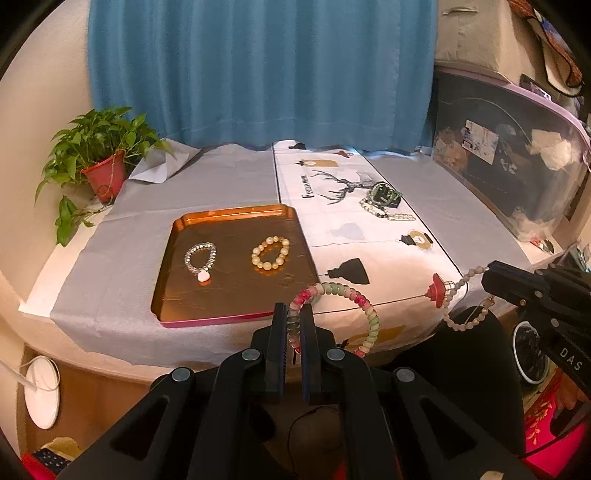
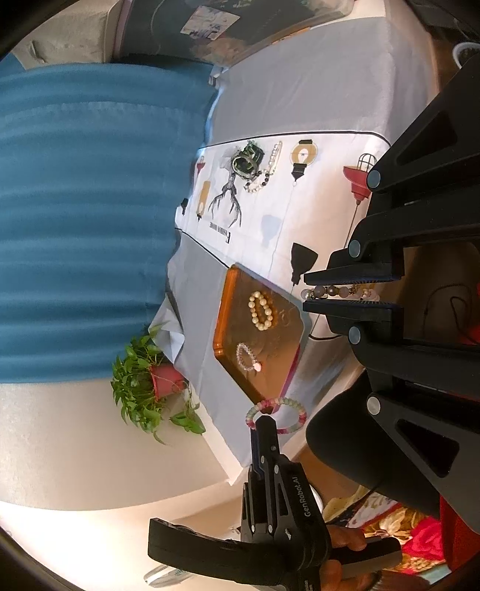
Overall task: Organize jewelry
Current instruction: 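Carry the bracelet and brooch over the copper tray with both tools, then open both tools to release the pieces into the tray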
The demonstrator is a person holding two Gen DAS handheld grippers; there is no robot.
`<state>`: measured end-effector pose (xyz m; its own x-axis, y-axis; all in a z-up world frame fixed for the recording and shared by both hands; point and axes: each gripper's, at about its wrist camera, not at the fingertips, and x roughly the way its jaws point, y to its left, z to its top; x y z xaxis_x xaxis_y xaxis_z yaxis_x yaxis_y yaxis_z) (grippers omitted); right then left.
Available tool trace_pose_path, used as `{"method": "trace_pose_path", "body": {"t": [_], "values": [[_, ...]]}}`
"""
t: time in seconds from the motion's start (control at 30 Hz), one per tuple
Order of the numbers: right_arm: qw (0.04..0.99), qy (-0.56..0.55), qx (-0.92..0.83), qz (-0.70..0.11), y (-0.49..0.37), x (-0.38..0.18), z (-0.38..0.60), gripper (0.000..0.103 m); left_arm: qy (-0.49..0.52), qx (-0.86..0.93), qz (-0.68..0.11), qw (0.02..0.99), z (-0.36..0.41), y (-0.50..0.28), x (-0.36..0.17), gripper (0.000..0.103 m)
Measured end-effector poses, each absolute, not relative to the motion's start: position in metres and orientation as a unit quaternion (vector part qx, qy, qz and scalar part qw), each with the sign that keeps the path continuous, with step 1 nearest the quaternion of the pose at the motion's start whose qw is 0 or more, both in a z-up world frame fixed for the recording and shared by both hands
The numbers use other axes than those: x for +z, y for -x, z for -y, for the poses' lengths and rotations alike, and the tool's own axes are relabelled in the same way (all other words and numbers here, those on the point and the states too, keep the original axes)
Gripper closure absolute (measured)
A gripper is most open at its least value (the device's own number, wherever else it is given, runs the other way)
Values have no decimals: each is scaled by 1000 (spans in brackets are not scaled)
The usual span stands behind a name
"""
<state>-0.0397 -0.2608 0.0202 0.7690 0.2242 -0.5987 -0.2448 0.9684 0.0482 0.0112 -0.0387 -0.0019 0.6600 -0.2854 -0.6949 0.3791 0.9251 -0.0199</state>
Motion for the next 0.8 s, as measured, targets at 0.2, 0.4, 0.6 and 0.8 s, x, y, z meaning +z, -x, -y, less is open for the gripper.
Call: {"method": "trace_pose_path", "body": {"t": [0.2,0.4,0.6,0.8], "values": [[938,16,130,-321,27,15,256,95,-44,-169,-370,912,19,-29,0,99],[936,18,141,-322,4,15,251,95,-32,-149,-366,918,-3,-52,3,99],[933,16,157,-322,-35,12,234,95,-27,-134,-377,916,-19,-85,-7,99],[926,16,182,-329,-79,-1,204,95,-26,-132,-394,909,-22,-123,-28,99]]}}
